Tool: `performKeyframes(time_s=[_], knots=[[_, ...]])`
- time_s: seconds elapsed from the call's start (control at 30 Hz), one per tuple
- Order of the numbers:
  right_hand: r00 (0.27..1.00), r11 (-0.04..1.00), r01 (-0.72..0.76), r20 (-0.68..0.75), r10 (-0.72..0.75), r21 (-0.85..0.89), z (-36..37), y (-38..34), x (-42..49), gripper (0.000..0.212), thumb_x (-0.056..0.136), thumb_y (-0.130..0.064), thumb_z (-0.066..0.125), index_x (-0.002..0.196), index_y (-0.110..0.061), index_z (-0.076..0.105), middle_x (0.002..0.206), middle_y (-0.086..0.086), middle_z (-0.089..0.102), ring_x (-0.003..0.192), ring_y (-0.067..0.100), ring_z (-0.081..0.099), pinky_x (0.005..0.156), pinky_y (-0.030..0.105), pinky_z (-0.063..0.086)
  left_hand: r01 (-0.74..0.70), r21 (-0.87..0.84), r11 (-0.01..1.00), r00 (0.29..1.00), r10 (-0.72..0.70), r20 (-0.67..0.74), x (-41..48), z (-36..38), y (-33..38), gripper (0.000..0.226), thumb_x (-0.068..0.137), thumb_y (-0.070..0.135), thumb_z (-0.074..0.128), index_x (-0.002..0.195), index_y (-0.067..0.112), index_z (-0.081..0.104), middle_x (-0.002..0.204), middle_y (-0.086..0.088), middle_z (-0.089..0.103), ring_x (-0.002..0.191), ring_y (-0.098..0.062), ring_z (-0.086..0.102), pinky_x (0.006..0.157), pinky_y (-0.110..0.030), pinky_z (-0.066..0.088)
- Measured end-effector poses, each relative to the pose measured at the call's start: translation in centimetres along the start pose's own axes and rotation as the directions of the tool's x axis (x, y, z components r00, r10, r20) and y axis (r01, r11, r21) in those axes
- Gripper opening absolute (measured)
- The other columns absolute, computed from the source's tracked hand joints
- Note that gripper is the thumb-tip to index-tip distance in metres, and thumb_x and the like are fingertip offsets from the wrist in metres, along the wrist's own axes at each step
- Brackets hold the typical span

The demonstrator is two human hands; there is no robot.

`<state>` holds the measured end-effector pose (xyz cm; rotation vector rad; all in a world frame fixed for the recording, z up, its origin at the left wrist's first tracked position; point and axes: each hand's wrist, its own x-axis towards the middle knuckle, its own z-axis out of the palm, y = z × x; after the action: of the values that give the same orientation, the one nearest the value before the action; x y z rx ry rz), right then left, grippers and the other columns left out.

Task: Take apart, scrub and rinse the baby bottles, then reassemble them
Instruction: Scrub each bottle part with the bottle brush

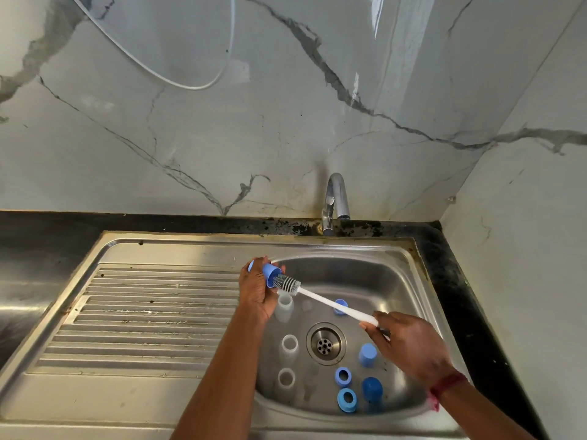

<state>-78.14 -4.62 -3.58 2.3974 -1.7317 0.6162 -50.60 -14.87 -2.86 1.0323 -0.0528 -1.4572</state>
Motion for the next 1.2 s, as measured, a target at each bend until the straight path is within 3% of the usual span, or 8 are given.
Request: performKeyframes(time_s=[0.1, 0.2, 0.43, 0.57, 0.73, 0.83, 1.07, 1.2], knots=[[0.988, 0.982, -0.153, 0.046, 0.149, 0.106, -0.9, 0.7, -0.1, 0.029, 0.093, -0.047, 0.062, 0.069, -0.030, 0.062, 0.050, -0.012, 0.049, 0.043, 0.006, 0.046, 0.041, 0.021, 0.039, 0.050, -0.021, 0.999, 0.998, -0.049, 0.036, -0.2, -0.1, 0.3, 0.014, 0.098, 0.021, 0.051, 0.097, 0.007, 0.051, 0.084, -0.014, 0.051, 0.074, -0.023, 0.054, 0.072, -0.036, 0.052], [0.957, 0.913, -0.284, 0.147, 0.251, 0.292, -1.9, 1.0, -0.4, 0.042, 0.091, -0.048, 0.063, 0.057, -0.030, 0.044, 0.047, -0.009, 0.041, 0.044, 0.010, 0.041, 0.045, 0.022, 0.037, 0.084, -0.055, 0.995, 0.994, -0.080, 0.078, -0.1, -0.4, 0.4, 0.011, 0.095, 0.016, 0.042, 0.099, 0.007, 0.045, 0.088, -0.015, 0.048, 0.074, -0.028, 0.054, 0.068, -0.041, 0.056], [0.921, 0.801, -0.372, 0.292, 0.257, 0.469, -0.5, 0.3, 0.1, 0.046, 0.091, -0.052, 0.060, 0.058, -0.021, 0.048, 0.051, 0.001, 0.045, 0.046, 0.010, 0.040, 0.052, 0.036, 0.044, 0.018, 0.139, 0.990, 0.994, -0.032, 0.102, -1.0, 0.0, -0.3, 0.015, 0.098, 0.018, 0.053, 0.107, 0.009, 0.060, 0.096, -0.013, 0.064, 0.074, -0.020, 0.063, 0.062, -0.028, 0.053], [0.922, 0.811, -0.355, 0.316, 0.223, 0.465, 0.3, -0.6, -0.4, 0.043, 0.092, -0.056, 0.055, 0.065, -0.022, 0.056, 0.051, -0.006, 0.049, 0.046, 0.009, 0.046, 0.049, 0.031, 0.045, -0.047, 0.224, 0.974, 0.999, 0.041, 0.029, -1.1, 0.4, -0.9, 0.022, 0.098, 0.025, 0.050, 0.102, 0.012, 0.068, 0.089, -0.008, 0.067, 0.074, -0.017, 0.060, 0.054, -0.023, 0.047], [0.953, 0.862, -0.263, 0.255, 0.163, 0.434, 0.2, -1.4, -0.7, 0.034, 0.094, -0.053, 0.056, 0.076, -0.025, 0.065, 0.055, -0.012, 0.054, 0.049, 0.010, 0.054, 0.046, 0.016, 0.038, -0.043, 0.118, 0.992, 0.999, 0.042, 0.012, -1.4, 1.2, -0.7, 0.032, 0.099, 0.031, 0.050, 0.085, 0.007, 0.067, 0.081, -0.011, 0.067, 0.071, -0.023, 0.068, 0.070, -0.038, 0.061], [0.948, 0.847, -0.301, 0.236, 0.214, 0.438, 0.0, -1.7, -0.4, 0.031, 0.095, -0.046, 0.058, 0.068, -0.031, 0.057, 0.049, -0.015, 0.051, 0.043, 0.008, 0.050, 0.045, 0.012, 0.033, -0.047, 0.140, 0.989, 0.997, 0.055, -0.048, -1.4, 1.6, -0.8, 0.041, 0.099, 0.040, 0.048, 0.092, 0.004, 0.068, 0.085, -0.014, 0.069, 0.074, -0.025, 0.068, 0.055, -0.031, 0.059], [0.949, 0.862, -0.313, 0.168, 0.267, 0.398, 0.5, -2.3, -0.7, 0.036, 0.092, -0.057, 0.052, 0.068, -0.030, 0.057, 0.046, -0.008, 0.045, 0.041, 0.011, 0.044, 0.040, 0.018, 0.035, -0.018, 0.095, 0.995, 0.996, 0.026, -0.086, -1.5, 2.0, -0.7, 0.045, 0.098, 0.046, 0.044, 0.093, 0.006, 0.065, 0.087, -0.015, 0.067, 0.075, -0.028, 0.066, 0.053, -0.029, 0.056], [0.959, 0.854, -0.275, 0.194, 0.209, 0.442, 1.3, -3.5, -2.0, 0.047, 0.091, -0.068, 0.042, 0.081, -0.028, 0.065, 0.050, -0.010, 0.049, 0.047, 0.009, 0.049, 0.043, 0.022, 0.040, 0.068, -0.146, 0.987, 0.996, -0.076, -0.051, -1.3, 2.2, -0.2, 0.053, 0.096, 0.048, 0.041, 0.102, -0.002, 0.058, 0.080, -0.019, 0.062, 0.060, -0.030, 0.067, 0.048, -0.028, 0.057]])
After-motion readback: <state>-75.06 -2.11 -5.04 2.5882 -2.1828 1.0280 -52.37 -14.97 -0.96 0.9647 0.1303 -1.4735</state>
